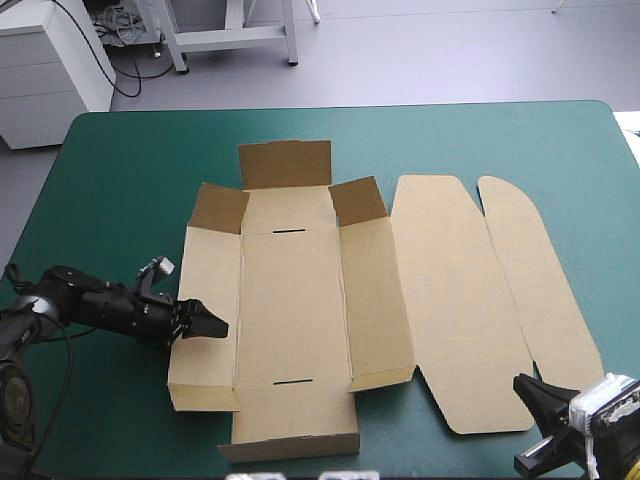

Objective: Fold the box

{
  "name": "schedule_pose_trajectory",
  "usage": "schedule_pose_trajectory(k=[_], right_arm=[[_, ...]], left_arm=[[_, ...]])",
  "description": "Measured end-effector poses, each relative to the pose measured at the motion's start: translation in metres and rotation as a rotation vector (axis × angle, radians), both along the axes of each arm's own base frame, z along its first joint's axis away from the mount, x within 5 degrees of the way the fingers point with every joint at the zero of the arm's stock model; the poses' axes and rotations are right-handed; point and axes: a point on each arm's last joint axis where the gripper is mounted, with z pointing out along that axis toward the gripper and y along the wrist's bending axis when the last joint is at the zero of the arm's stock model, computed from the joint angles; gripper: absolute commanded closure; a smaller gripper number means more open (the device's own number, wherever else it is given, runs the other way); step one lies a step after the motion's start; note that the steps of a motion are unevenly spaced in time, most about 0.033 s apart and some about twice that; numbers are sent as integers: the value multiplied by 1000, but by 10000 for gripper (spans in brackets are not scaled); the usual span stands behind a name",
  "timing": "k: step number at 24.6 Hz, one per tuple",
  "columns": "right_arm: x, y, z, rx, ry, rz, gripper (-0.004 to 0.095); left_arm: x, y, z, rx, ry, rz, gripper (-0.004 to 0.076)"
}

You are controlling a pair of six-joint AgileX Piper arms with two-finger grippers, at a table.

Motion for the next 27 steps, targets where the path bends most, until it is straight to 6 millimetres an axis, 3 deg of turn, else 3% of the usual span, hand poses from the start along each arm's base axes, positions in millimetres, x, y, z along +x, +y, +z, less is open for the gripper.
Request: schedule_pose_trajectory(k=[3,4,7,8,9,17,23,27], right_arm=[[0,0,0,0,0,0,920],[0,0,0,0,0,0,920],[0,0,0,0,0,0,920],[0,0,0,0,0,0,920],[0,0,0,1,-1,0,920],[0,0,0,2,-3,0,920],[0,0,0,2,-3,0,920],[0,0,0,2,-3,0,920]], left_arm=[[-9,-12,-8,-48,18,-7,255],[-10,-14,-8,-52,15,-13,307],[-11,-17,-10,-47,6,-24,528],[-11,-17,-11,-40,8,-27,699],[-12,-17,-13,-27,10,-32,726],[-2,-13,-4,14,-32,-64,732],[25,-8,23,233,-94,-166,732],[46,-19,52,416,-196,-267,732]])
